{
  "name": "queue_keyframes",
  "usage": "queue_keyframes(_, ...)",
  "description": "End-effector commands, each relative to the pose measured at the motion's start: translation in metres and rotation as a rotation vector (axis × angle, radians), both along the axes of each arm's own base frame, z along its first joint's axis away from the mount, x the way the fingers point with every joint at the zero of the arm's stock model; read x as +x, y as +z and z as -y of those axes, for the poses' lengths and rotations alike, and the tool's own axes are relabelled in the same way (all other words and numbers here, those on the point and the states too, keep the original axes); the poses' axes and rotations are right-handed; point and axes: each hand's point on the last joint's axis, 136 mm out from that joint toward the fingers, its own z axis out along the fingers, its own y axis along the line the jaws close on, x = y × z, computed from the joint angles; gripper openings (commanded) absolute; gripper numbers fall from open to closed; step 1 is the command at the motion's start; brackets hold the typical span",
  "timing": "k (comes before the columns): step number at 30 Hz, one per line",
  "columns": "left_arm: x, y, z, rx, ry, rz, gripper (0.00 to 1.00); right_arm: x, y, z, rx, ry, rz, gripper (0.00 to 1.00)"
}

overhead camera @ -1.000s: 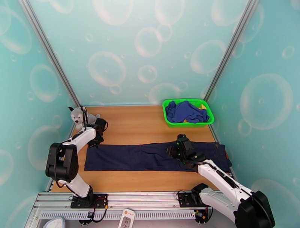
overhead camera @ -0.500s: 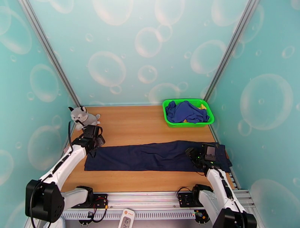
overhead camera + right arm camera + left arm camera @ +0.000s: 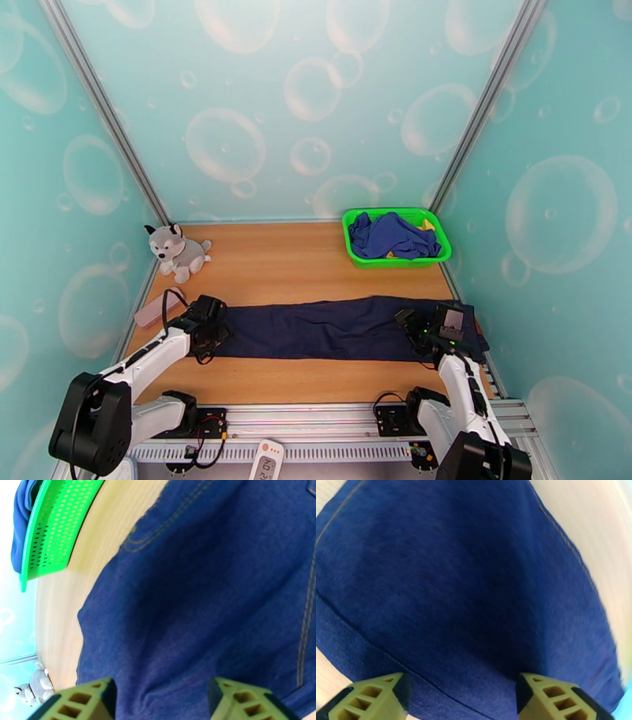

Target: Fold and stack the trousers

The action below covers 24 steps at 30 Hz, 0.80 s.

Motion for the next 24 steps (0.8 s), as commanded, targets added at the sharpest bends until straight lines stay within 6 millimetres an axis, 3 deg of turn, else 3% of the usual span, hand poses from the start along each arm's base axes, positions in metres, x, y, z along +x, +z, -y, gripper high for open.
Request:
queue_keyframes(1, -0.022, -0.025, -0.024, 0.016, 0.161, -0.069, 0.75, 0.001, -0.003, -0.003, 0.034, -0.015, 0.005, 0.65)
queue_keyframes(3, -0.028, -0.02, -0.04, 0.056, 0.218, -0.073, 0.75, 0.001, -0.003, -0.003, 0.036, -0.016, 0.01, 0.66)
queue_keyframes(5, -0.021, -0.007, -0.047, 0.059, 0.217, -0.02, 0.75, 0.003, 0.0, -0.007, 0.039, 0.001, 0.028, 0.65)
queue_keyframes(9, 0.002, 0.042, -0.047, 0.05, 0.164, 0.137, 0.74, 0.008, 0.004, -0.015, -0.022, 0.054, 0.015, 0.61)
queue_keyframes(12, 0.005, 0.069, -0.062, 0.145, 0.158, 0.163, 0.71, 0.015, 0.005, -0.039, -0.051, 0.147, 0.006, 0.56)
queue_keyframes(14, 0.003, 0.068, -0.069, 0.157, 0.176, 0.12, 0.71, 0.019, 0.006, -0.059, -0.061, 0.219, -0.005, 0.53)
queue_keyframes(18, -0.015, 0.048, -0.08, 0.098, 0.368, 0.035, 0.65, 0.024, 0.018, -0.105, -0.133, 0.347, 0.008, 0.52)
queue_keyframes(20, -0.008, 0.039, -0.081, 0.05, 0.362, 0.058, 0.63, 0.025, 0.024, -0.126, -0.164, 0.394, 0.03, 0.55)
queue_keyframes(24, -0.009, 0.024, -0.102, 0.055, 0.392, -0.021, 0.57, 0.029, 0.017, -0.147, -0.162, 0.469, 0.021, 0.54)
